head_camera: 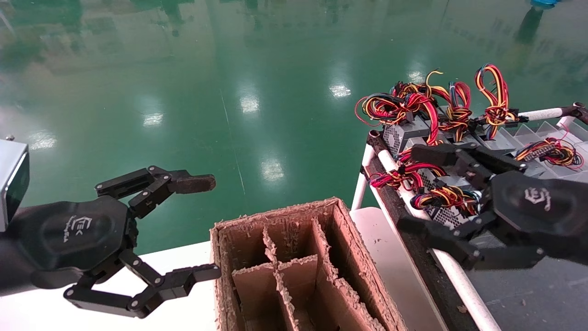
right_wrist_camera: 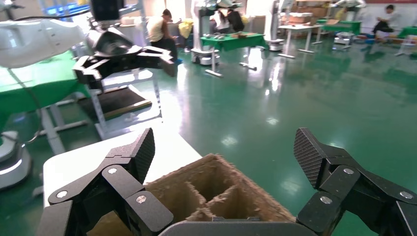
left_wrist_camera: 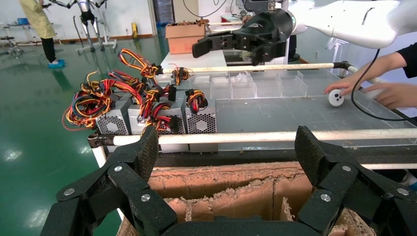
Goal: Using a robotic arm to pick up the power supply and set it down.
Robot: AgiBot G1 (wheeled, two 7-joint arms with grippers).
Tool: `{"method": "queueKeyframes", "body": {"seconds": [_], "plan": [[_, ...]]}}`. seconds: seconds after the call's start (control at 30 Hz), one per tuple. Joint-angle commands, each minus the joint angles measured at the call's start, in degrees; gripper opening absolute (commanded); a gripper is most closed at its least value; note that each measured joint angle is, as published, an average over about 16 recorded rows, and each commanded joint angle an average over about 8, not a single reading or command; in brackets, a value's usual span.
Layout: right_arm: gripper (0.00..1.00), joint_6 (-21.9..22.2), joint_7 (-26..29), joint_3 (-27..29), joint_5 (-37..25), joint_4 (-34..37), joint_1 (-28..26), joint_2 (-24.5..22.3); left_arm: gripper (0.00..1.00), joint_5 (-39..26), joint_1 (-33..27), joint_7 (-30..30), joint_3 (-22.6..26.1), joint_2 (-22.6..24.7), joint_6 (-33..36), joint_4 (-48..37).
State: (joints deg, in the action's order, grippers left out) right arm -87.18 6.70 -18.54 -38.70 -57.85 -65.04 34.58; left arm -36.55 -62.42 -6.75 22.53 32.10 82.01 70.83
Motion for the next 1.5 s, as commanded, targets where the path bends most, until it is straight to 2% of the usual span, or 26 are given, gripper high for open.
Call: {"method": "queueKeyframes", "body": {"seconds": [0.03, 0.63, 1.5], "plan": [[1.0, 0.2, 0.5, 0.3, -0.4, -1.8, 0.4, 0.0, 1.0, 0.0, 0.0, 0.0, 0.0, 0.0, 0.0, 0.0], [1.0, 1.5, 4.2, 2.6, -3.3, -16.5, 3.6, 0.4, 1.0, 0.0, 0.0, 0.0, 0.0, 0.0, 0.0, 0.0], [1.0, 1.5, 4.1, 2.6, -3.2, -15.8, 3.5, 0.4, 1.0, 0.0, 0.0, 0.0, 0.0, 0.0, 0.0, 0.0]]}}
